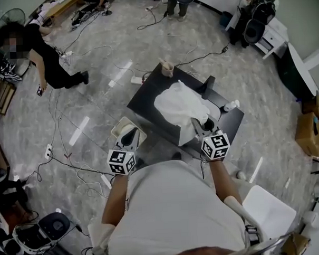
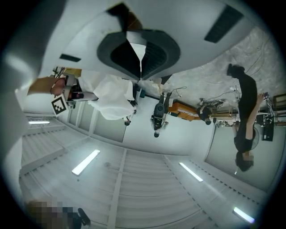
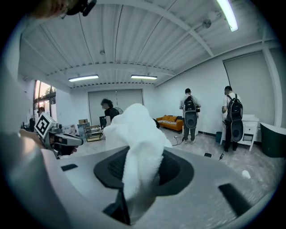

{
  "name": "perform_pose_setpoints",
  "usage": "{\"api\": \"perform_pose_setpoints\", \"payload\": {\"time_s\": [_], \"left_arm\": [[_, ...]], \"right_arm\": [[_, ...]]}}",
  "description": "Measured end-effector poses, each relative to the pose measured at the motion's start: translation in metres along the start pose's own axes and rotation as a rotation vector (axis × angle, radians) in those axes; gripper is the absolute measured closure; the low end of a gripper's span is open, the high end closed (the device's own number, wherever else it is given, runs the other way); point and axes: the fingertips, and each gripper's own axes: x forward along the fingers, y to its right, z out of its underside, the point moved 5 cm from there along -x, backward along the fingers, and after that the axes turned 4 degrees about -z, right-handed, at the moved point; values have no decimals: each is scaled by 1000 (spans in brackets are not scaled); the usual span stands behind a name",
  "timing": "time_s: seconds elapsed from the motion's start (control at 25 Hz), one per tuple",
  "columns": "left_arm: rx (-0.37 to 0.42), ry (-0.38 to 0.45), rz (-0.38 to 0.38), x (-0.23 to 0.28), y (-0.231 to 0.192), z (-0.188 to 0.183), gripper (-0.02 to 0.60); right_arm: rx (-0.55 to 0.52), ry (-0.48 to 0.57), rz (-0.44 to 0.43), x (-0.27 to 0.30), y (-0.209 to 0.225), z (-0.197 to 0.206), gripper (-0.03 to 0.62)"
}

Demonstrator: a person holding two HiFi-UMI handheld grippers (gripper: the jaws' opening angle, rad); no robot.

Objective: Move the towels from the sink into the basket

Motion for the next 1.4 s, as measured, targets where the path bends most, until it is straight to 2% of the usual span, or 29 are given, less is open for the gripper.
{"api": "perform_pose_setpoints", "payload": {"time_s": [0.4, 0.64, 0.84, 1.08, 1.4], "left_arm": [[-24, 20, -58, -14, -20, 5, 572], [-57, 26, -132, -33, -60, 13, 572], [-95, 16, -210, -56, -115, 35, 572], [-150, -34, -278, -69, -182, 78, 572], [-132, -110, -333, -53, -270, 174, 572]], "right_arm": [[-58, -20, -74, 27, -23, -6, 453], [-84, -64, -185, 79, -61, -4, 453], [-101, -151, -290, 143, -115, 18, 453], [-97, -276, -395, 222, -177, 77, 451], [-49, -445, -468, 338, -242, 216, 451]]}}
